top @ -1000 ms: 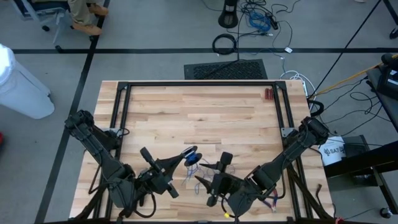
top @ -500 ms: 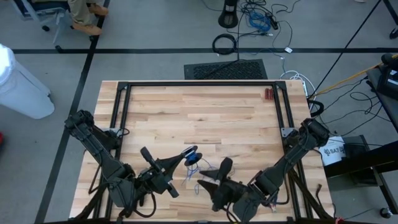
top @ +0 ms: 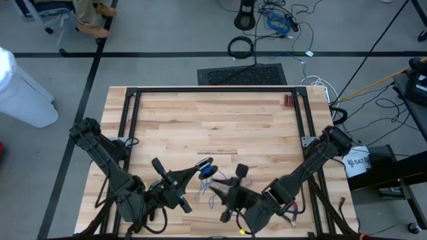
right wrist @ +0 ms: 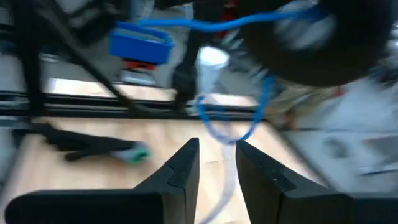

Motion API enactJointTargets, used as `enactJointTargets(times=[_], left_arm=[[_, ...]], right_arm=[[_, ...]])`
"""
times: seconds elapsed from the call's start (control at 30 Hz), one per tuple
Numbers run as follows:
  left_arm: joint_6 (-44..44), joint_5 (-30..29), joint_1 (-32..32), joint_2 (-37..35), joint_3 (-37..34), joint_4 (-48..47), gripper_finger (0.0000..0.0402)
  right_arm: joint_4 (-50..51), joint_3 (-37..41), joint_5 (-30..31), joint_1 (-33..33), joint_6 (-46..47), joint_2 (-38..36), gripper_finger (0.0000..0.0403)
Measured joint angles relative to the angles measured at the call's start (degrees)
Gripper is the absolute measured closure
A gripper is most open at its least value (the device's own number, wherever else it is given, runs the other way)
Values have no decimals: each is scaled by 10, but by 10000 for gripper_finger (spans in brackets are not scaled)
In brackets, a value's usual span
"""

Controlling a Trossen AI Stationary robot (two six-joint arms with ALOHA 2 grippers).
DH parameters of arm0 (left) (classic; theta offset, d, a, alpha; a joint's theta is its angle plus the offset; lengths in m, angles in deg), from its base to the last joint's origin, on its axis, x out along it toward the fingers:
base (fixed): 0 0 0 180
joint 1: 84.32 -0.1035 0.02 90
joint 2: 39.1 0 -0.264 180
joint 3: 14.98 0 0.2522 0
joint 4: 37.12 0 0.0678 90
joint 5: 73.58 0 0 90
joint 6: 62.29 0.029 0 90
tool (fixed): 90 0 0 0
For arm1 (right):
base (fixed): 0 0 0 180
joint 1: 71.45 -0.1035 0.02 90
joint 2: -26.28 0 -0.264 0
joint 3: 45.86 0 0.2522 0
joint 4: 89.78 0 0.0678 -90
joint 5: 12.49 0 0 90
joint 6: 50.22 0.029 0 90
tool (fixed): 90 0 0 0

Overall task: Coil cords
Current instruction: Uncoil the blue wire from the black spool

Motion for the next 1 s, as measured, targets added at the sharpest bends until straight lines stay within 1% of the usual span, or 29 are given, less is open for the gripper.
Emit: enactJointTargets(times=[0.1, 0.2, 0.3, 0.43, 0.5, 0.67, 0.73, 0.83, 0.93, 1.0], left_arm=[[45, 0, 0, 0, 0, 0, 393], [76, 0, 0, 0, 0, 1, 393], [121, 0, 0, 0, 0, 17, 393], [201, -9, 0, 0, 0, 91, 393], [220, -7, 0, -2, 0, 125, 393], [225, 0, -6, -21, 0, 172, 393], [216, 4, -10, -26, 1, 182, 393], [215, 35, -13, -25, 1, 181, 393], [186, 72, -12, -25, 1, 180, 393], [171, 92, -12, -25, 1, 180, 393]], right_arm=[[0, 0, -48, 13, 37, 0, 297], [7, 0, -82, 26, 39, 0, 286], [35, 0, -69, 38, 30, -2, 275], [69, 1, -70, 55, 42, -21, 265], [75, 1, -67, 56, 41, -35, 260], [73, 1, -67, 25, 16, -76, 257], [63, 0, -44, 11, 18, -89, 257], [37, 0, 4, -5, 8, -91, 257], [40, 0, 15, -10, -31, -78, 257], [40, 0, 34, -12, -42, -61, 257]])
